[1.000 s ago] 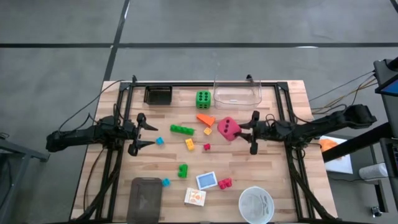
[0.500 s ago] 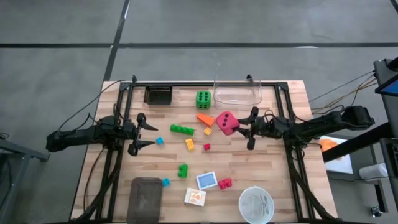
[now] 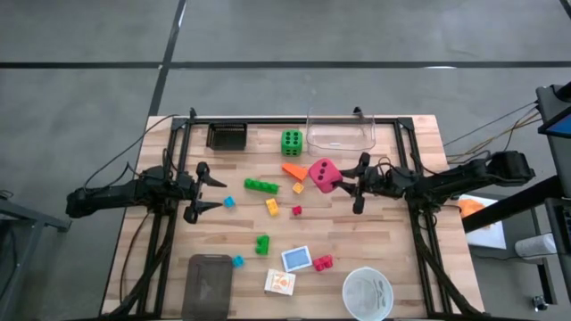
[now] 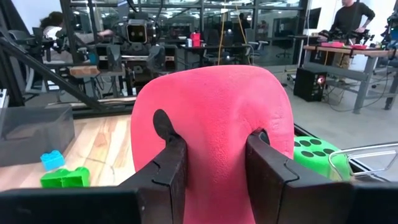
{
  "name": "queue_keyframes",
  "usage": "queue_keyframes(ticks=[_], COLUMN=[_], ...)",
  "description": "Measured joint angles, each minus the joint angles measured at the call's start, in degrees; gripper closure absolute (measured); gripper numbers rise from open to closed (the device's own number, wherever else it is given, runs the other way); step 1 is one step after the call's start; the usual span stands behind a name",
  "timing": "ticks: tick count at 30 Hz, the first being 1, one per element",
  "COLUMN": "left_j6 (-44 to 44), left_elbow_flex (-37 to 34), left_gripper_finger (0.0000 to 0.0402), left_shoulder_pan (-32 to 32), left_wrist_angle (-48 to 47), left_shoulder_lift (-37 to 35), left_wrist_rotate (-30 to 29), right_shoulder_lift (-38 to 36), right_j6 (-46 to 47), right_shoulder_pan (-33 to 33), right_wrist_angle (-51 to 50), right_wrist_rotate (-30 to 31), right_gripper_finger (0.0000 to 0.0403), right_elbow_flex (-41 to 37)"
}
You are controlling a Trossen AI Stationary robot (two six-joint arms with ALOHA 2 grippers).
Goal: Pick & Place Toys
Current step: Put the red die into the gray bin
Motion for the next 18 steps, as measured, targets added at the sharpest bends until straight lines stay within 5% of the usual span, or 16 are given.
queue_keyframes(ticks=[18], left_j6=[0.0], left_elbow_flex=[0.0], left_gripper_finger=[0.0111], left_shoulder_pan=[0.0], left_wrist_angle=[0.0], left_shoulder_lift=[0.0], left_wrist_rotate=[0.0], right_shoulder_lift=[1.3], right_j6=[0.0], right_shoulder_pan=[0.0], right_wrist_angle=[1.5], right_wrist_rotate=[-1.1], right_gripper_finger=[0.0291], right_elbow_flex=[0.0])
